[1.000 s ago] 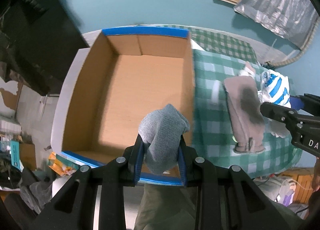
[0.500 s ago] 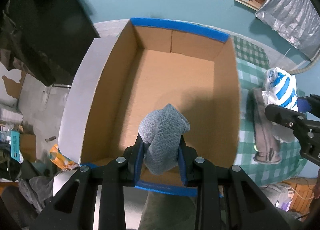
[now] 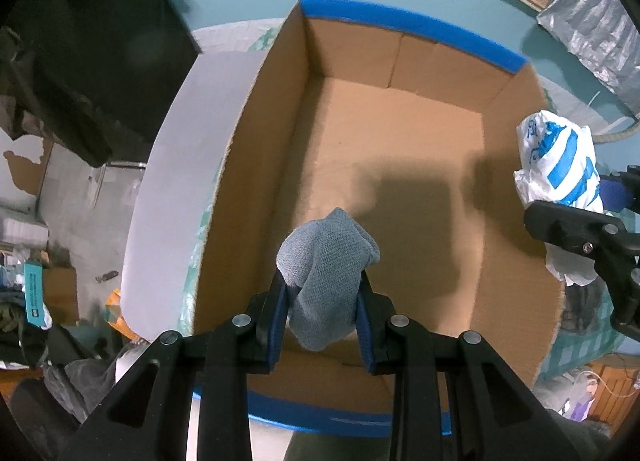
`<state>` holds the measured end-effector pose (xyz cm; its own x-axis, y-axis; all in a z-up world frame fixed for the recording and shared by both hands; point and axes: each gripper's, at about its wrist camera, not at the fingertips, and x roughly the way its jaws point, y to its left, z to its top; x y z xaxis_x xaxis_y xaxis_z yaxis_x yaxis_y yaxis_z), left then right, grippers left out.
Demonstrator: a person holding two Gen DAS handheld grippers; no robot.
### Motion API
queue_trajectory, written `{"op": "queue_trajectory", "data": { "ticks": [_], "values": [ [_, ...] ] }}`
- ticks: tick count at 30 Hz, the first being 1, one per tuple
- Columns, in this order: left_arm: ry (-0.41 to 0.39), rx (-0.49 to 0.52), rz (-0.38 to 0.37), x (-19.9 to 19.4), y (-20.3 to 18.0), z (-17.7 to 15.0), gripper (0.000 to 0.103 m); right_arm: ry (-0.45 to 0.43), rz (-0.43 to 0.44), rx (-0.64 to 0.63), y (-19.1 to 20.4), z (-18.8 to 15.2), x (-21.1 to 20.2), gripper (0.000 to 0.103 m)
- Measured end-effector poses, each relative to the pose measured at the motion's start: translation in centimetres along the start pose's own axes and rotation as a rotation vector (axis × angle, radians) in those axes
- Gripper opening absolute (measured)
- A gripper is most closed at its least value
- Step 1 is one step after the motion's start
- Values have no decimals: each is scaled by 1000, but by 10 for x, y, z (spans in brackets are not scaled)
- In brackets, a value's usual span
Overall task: Organize soft objects
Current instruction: 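Carry the grey sock and striped bundle over the cardboard box with both tools, then open the left tool to drop the grey sock while the right tool drops the striped bundle into the box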
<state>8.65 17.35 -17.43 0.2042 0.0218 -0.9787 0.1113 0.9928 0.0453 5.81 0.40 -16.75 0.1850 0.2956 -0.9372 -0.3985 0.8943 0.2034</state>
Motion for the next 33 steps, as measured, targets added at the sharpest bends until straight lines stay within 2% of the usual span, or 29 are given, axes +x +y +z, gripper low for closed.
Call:
{"op": "queue_trajectory", "data": {
  "ticks": [2, 4, 6, 8, 13, 16, 21, 33],
  "values": [
    [16, -5, -2, 5, 5, 1, 33, 7, -1, -3, 4, 4, 4, 43],
    [29, -14, -12, 8, 10, 2, 41, 16, -2, -3, 7, 7, 10, 43],
    [32, -17, -18, 9, 13, 3, 53, 23, 1, 0, 9, 10, 14, 43],
    [28, -18, -20, 7, 13, 4, 59, 34, 1, 1, 10, 13, 20, 43],
    [29, -19, -22, 9, 16, 5, 60, 49, 0, -1, 13, 17, 26, 44],
    [28, -21, -25, 5, 16, 5, 64, 56, -7, -2, 13, 19, 29, 46],
    [23, -22, -24, 3, 19, 6, 65, 63, -17, 29, 7, 19, 32, 68],
    [7, -30, -40, -10, 19, 7, 66, 11, -20, 58, -1, 11, 10, 69]
  ]
}}
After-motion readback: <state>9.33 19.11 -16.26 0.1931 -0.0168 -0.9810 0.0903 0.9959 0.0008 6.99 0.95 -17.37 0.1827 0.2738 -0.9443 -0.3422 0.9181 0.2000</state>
